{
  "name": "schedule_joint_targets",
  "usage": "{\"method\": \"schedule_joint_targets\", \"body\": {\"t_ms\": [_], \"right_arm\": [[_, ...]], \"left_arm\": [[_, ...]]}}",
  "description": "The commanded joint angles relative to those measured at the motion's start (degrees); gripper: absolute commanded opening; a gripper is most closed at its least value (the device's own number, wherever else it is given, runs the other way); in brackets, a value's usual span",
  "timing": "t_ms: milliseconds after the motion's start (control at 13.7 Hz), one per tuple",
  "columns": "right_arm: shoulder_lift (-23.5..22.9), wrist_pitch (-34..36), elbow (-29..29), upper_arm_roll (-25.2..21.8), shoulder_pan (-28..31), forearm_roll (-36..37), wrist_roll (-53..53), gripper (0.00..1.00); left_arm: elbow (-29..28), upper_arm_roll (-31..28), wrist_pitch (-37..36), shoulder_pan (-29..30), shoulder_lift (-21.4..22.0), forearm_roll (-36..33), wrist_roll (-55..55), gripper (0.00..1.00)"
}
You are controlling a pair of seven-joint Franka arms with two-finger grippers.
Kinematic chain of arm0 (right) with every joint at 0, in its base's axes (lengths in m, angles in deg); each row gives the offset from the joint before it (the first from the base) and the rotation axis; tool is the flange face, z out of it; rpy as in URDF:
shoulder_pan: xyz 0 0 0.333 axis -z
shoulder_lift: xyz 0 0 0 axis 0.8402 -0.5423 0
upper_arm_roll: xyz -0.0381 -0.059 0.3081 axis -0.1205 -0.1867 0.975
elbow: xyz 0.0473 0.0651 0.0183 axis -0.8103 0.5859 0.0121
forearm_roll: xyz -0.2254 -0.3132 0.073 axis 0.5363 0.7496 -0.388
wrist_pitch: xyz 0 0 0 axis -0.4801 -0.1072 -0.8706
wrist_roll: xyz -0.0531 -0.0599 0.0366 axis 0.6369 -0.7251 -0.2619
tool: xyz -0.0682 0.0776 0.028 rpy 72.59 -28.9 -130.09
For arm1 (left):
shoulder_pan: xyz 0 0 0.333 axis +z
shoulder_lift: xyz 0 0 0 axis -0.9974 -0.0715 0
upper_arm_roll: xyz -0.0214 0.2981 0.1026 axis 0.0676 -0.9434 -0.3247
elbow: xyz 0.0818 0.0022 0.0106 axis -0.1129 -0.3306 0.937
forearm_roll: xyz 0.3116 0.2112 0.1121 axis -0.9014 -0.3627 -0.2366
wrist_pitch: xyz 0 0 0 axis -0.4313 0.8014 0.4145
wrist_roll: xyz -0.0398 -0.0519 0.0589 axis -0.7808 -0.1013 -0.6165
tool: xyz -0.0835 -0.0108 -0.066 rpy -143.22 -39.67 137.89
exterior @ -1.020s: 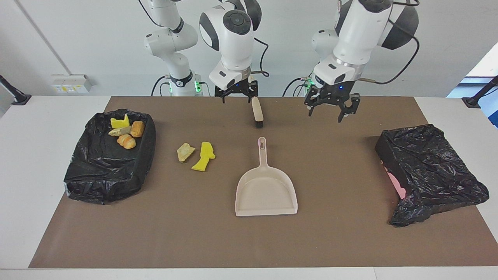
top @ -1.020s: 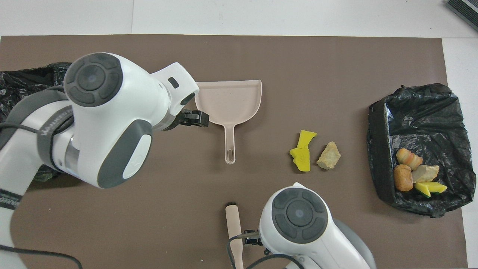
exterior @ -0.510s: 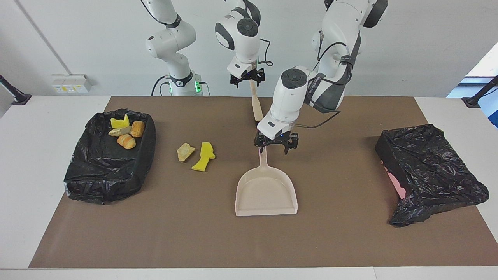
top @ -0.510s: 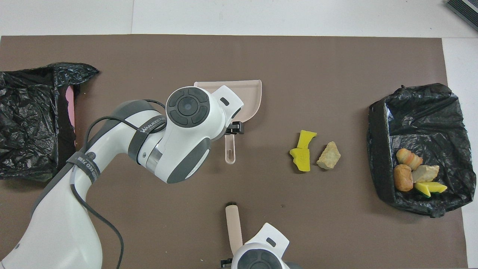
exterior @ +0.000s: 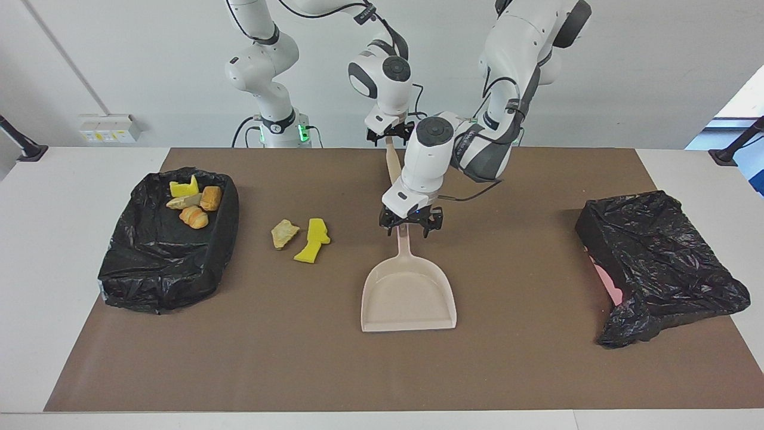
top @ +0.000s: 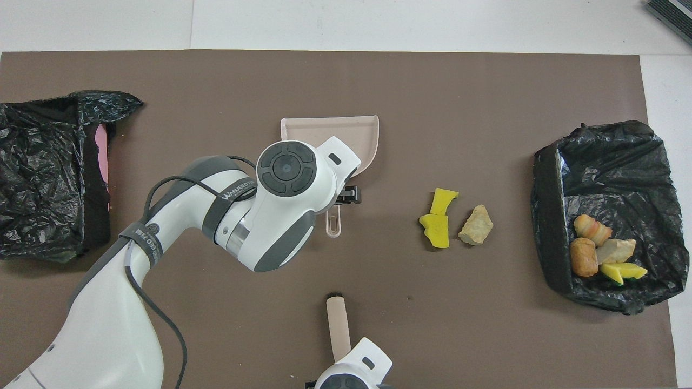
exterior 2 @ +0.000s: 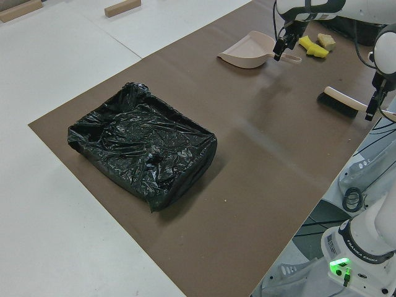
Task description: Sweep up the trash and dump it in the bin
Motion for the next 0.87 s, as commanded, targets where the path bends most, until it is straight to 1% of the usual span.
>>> {"method": "schedule_joint_targets", "body": {"t_ms": [0,73,218,291,364,437,583,655,728,801], "right_arm": [[2.8,-0.4,2.1,-0.1,-1.3,-1.6,-0.2,1.00],[2.7,-0.4,2.0,-0.1,-1.4,-1.7,0.0,1.00],[2.6,-0.3,1.3,0.0,-1.5,-1.7,-0.5,1.00],[2.4,-0.2,1.1,0.0,-1.5,-1.7,-0.1,1.00],[2.6,0.0,1.1,0.0,-1.5,-1.7,0.5,1.00],[2.7,0.6,1.1,0.0,-1.5,-1.4,1.4,1.00],[2.8,1.0,1.1,0.0,-1.5,-1.2,3.1,0.74],[2.9,1.5,1.0,0.0,-1.4,-1.2,3.6,0.54],[2.8,2.0,0.7,0.0,-1.3,-1.1,4.3,0.15],[2.5,2.1,-0.2,0.0,-1.1,-1.2,3.7,0.00]], "left_arm": [[-1.4,-0.2,1.6,-0.7,-0.1,-2.2,-2.3,1.00],[-1.5,-0.3,1.6,-0.7,-0.1,-2.4,-2.4,1.00],[-1.5,-0.3,1.3,-1.2,-0.1,-3.1,-4.3,0.79],[-1.4,-0.3,1.1,-1.2,-0.1,-3.7,-4.2,0.61],[-1.2,-0.3,0.8,-1.2,-0.1,-4.3,-4.1,0.49],[-0.8,-0.2,0.6,-1.3,-0.2,-5.7,-3.9,0.35],[-0.6,-0.2,0.6,-1.2,-0.3,-7.0,-3.8,0.20],[-0.3,-0.2,0.7,-1.1,-0.2,-7.2,-3.4,0.12],[0.4,-0.2,0.5,-1.0,-0.1,-7.3,-2.2,0.00],[0.7,-0.2,0.5,-0.8,0.3,-7.2,-1.1,0.00]]}}
